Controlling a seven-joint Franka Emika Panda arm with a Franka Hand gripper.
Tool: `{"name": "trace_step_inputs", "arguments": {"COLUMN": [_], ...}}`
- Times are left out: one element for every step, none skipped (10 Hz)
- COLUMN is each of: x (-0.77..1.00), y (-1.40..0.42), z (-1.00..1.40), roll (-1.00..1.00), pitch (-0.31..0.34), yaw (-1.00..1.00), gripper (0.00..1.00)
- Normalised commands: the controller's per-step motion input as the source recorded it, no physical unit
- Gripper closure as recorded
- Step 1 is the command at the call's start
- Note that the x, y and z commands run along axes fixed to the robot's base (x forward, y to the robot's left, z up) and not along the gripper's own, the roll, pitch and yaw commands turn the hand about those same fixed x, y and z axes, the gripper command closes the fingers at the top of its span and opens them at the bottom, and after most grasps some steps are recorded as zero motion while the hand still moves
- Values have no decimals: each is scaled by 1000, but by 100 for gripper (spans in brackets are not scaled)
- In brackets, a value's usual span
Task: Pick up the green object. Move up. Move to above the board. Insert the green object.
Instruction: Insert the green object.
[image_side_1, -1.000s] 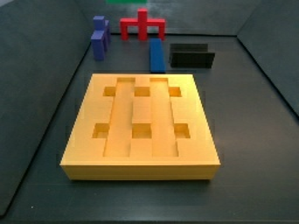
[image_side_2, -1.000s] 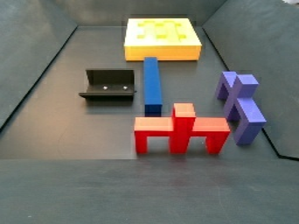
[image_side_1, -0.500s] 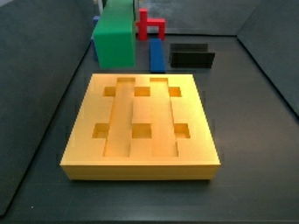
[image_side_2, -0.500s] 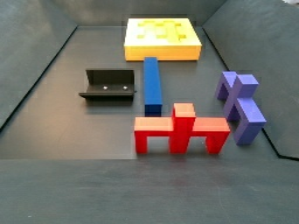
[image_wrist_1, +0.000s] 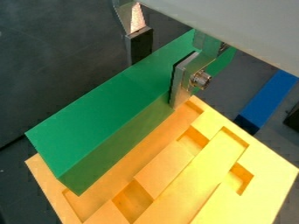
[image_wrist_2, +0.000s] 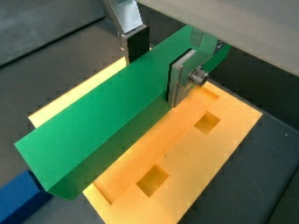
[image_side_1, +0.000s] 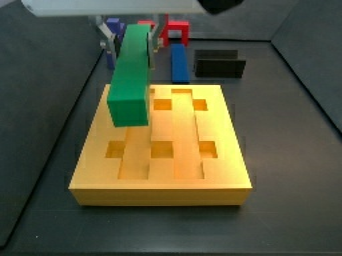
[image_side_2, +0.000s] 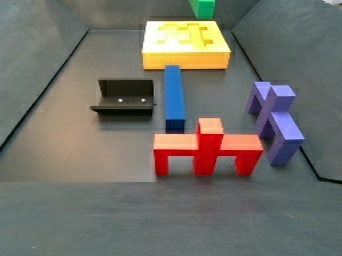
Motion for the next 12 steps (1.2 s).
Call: {"name": "trace_step_inputs", "arguments": {"x": [-77,-129,-200,-20,0,129,26,0,49,231,283,194], "y": [-94,-34,0,-109,-240,-240,-260,-174,-171,0,0,0], "z": [-646,-700,-703,-520,-409,-431,-349,-449,-411,-294,-291,-297], "roll": [83,59,0,0,4,27,129,177,211,277,261,199], "pitch": [91,64,0,0,-46,-54,-73,-97,-51,0,1,11], "yaw": [0,0,0,-17,-66,0,0,-37,-43,0,0,-71], "gripper": [100,100,100,100,100,100,100,100,100,100,100,100]}}
